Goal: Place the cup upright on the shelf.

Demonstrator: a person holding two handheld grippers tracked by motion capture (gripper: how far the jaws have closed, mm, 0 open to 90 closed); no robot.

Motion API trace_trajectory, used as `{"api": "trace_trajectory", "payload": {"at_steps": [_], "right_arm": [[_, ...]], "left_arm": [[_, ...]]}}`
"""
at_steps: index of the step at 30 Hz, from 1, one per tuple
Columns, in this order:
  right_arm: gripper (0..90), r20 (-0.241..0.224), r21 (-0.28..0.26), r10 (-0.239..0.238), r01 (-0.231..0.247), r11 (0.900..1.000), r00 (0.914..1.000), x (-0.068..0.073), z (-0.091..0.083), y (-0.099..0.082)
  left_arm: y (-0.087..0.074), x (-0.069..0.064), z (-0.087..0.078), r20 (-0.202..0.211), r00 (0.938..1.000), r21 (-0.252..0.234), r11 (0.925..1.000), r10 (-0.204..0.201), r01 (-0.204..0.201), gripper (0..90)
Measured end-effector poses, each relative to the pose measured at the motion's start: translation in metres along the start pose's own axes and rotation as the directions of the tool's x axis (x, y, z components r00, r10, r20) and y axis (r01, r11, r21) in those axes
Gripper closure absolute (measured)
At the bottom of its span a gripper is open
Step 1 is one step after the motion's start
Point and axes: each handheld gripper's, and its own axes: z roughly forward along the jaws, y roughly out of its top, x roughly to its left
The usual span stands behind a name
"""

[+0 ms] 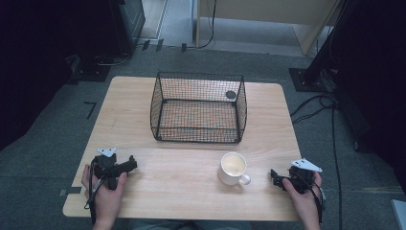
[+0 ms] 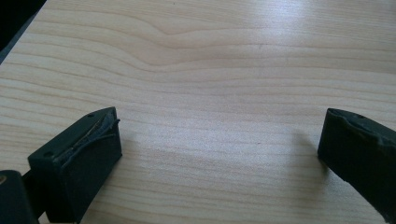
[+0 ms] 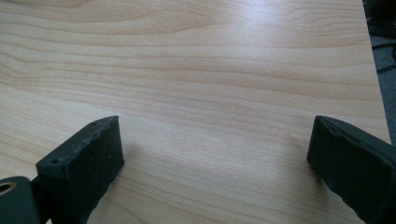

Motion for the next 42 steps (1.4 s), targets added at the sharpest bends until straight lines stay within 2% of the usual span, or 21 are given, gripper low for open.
{"api": "trace_trajectory", "payload": {"at_steps": [3,7,12,17,20,23,25,27,28,33,34,35,37,38,39,40,41,42], "right_arm": [[3.0,0.007,0.000,0.008,-0.008,1.0000,0.9999,0.001,0.000,0.000],[8.4,0.009,-0.003,0.004,-0.004,1.0000,1.0000,0.003,-0.003,-0.001],[10.3,-0.045,-0.033,-0.041,0.040,0.9987,0.9981,0.013,-0.013,0.003],[12.7,-0.077,-0.053,-0.068,0.064,0.9966,0.9947,0.021,-0.021,0.007],[12.7,-0.121,-0.068,-0.088,0.081,0.9944,0.9887,0.031,-0.027,0.011],[12.7,-0.132,-0.078,-0.104,0.095,0.9925,0.9857,0.036,-0.030,0.012],[12.7,-0.160,-0.090,-0.121,0.107,0.9901,0.9797,0.044,-0.037,0.016],[12.8,-0.169,-0.097,-0.124,0.108,0.9893,0.9779,0.047,-0.039,0.017],[12.7,-0.186,-0.110,-0.132,0.113,0.9875,0.9737,0.050,-0.043,0.019],[12.3,-0.194,-0.141,-0.136,0.109,0.9839,0.9716,0.057,-0.052,0.023],[12.3,-0.215,-0.152,-0.140,0.109,0.9824,0.9665,0.060,-0.056,0.024],[12.3,-0.215,-0.152,-0.140,0.109,0.9824,0.9665,0.060,-0.056,0.024],[12.4,-0.245,-0.161,-0.156,0.119,0.9798,0.9568,0.066,-0.060,0.026],[12.4,-0.245,-0.161,-0.156,0.119,0.9798,0.9568,0.066,-0.060,0.026],[12.4,-0.252,-0.161,-0.163,0.125,0.9790,0.9539,0.068,-0.060,0.026],[12.8,-0.270,-0.160,-0.174,0.134,0.9780,0.9469,0.072,-0.061,0.026],[12.8,-0.270,-0.160,-0.174,0.134,0.9780,0.9469,0.072,-0.061,0.026],[13.2,-0.282,-0.158,-0.180,0.139,0.9776,0.9425,0.074,-0.061,0.026]], "left_arm": [[0.000,0.000,0.000,0.000,1.0000,0.000,1.0000,0.000,0.000,0.0],[0.000,0.000,0.000,0.000,1.0000,0.000,1.0000,0.000,0.000,0.0],[0.000,0.000,0.000,-0.001,1.0000,0.000,1.0000,-0.001,0.001,0.0],[0.000,0.000,0.000,0.000,1.0000,0.000,1.0000,0.000,0.000,0.0],[0.000,0.000,0.000,-0.001,1.0000,0.000,1.0000,0.000,0.000,0.0],[0.000,0.000,0.000,0.000,1.0000,-0.001,1.0000,-0.001,0.001,0.0],[0.000,0.000,0.000,0.000,1.0000,0.000,1.0000,0.000,0.000,0.0],[0.000,0.000,0.000,0.000,1.0000,0.000,1.0000,0.000,0.000,0.0],[0.000,0.000,0.000,0.000,1.0000,0.000,1.0000,0.000,0.000,0.0],[0.000,0.000,0.000,0.000,1.0000,0.000,1.0000,0.000,0.000,0.0],[0.000,0.000,0.000,0.000,1.0000,0.000,1.0000,0.000,0.000,0.0],[0.000,0.000,0.000,0.000,1.0000,0.000,1.0000,0.000,0.000,0.0],[0.000,0.000,0.000,0.000,1.0000,0.000,1.0000,0.000,0.000,0.0],[0.000,0.000,0.000,0.000,1.0000,0.000,1.0000,0.000,0.000,0.0],[0.000,0.000,0.000,0.000,1.0000,0.000,1.0000,0.000,0.000,0.0],[0.000,0.000,0.000,0.000,1.0000,0.000,1.0000,0.000,0.000,0.0],[0.000,0.000,0.000,0.000,1.0000,0.000,1.0000,0.000,0.000,0.0],[0.000,0.000,0.000,0.000,1.0000,0.000,1.0000,0.000,0.000,0.0]]}}
